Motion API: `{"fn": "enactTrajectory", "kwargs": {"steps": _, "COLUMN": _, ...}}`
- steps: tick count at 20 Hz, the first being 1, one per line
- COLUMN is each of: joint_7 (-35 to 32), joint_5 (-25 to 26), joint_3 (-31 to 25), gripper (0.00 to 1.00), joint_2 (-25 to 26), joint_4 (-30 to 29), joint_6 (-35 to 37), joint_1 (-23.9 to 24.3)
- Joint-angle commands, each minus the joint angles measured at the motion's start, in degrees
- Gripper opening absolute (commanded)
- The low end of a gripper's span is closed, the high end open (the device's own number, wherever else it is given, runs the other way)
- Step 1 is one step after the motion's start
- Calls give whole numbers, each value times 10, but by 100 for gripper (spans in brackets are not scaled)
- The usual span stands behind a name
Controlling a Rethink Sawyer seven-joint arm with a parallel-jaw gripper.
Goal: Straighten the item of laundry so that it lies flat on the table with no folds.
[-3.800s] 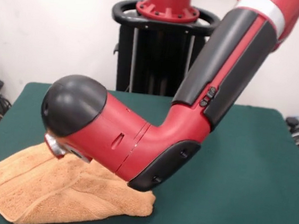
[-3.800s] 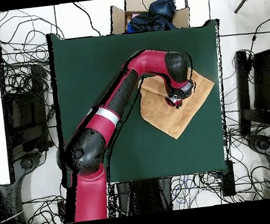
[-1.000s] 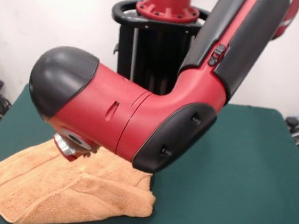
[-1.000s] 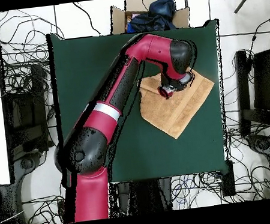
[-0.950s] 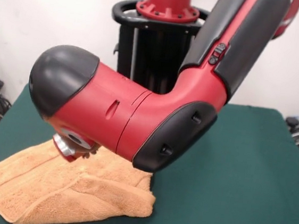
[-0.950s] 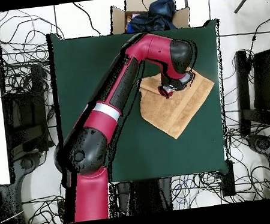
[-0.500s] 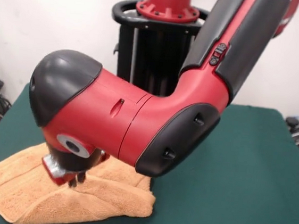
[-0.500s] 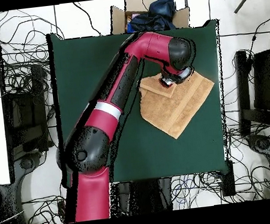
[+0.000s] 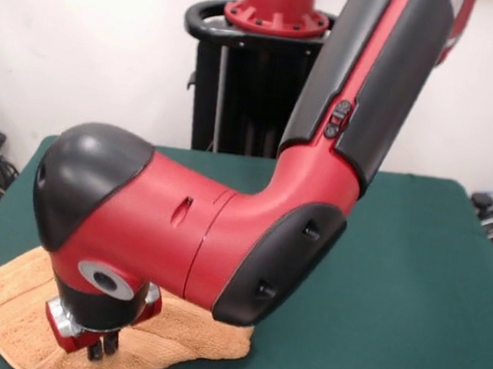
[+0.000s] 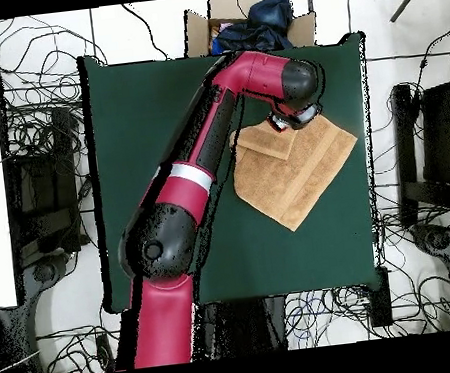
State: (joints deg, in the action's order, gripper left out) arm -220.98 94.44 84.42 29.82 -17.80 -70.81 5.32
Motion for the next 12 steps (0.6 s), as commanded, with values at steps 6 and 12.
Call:
{"fn": "enactTrajectory", "kwargs": {"steps": 6, "joint_7": -241, "joint_5": -20, "joint_3": 41, "gripper": 0, "joint_2": 43, "joint_4": 80, "joint_6": 23, "joint_1": 8}}
{"fn": "enactTrajectory", "kwargs": {"steps": 12, "joint_7": -227, "joint_5": -17, "joint_3": 42, "gripper": 0, "joint_2": 38, "joint_4": 72, "joint_6": 41, "joint_1": 6}}
